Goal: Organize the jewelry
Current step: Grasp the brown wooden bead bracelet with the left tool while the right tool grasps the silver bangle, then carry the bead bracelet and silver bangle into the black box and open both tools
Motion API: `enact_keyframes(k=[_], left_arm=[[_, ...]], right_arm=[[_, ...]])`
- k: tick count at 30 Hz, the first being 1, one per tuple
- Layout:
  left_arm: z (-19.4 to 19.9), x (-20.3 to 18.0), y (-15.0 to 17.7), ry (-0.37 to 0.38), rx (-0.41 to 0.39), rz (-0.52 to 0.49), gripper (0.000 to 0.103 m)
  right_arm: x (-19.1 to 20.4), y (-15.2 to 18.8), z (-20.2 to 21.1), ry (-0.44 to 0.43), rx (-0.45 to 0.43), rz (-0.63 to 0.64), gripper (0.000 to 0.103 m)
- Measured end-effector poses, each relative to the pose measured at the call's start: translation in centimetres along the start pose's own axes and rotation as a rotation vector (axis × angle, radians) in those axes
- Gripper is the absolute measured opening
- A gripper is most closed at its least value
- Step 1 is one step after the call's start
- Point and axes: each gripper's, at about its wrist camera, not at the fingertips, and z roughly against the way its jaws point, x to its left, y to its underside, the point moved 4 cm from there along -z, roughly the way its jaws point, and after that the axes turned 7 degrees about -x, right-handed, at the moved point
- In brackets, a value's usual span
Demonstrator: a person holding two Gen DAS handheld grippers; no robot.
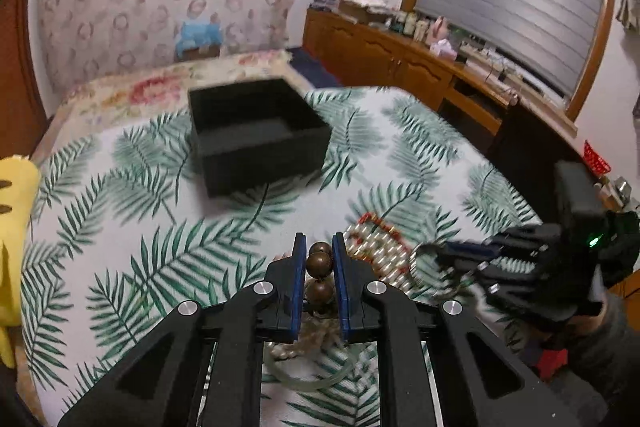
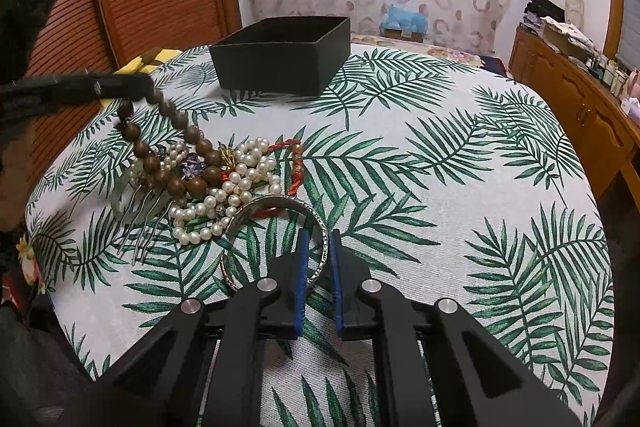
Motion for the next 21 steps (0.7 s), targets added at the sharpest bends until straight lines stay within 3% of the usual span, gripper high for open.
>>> enact_keyframes(k=[2,11,21], left_arm=[[0.7,-0.6,-0.9,0.01,-0.027,-0.008,0.012],[2.2,-1.2,-3.9,-0.015,-0.113,-0.041,0.012],[2.4,0.4,-7.3,-0.056,-0.18,-0.055,0.012]], right_arm=[[0.1,-0.2,-0.2,-0.007,0.003,0.004,0.006],[0.1,-1.8,-0.2,0.013,-0.024,0.046,0.006],[0.1,-7.7,-0.2,0.038,-0.126,0.118,0.005]])
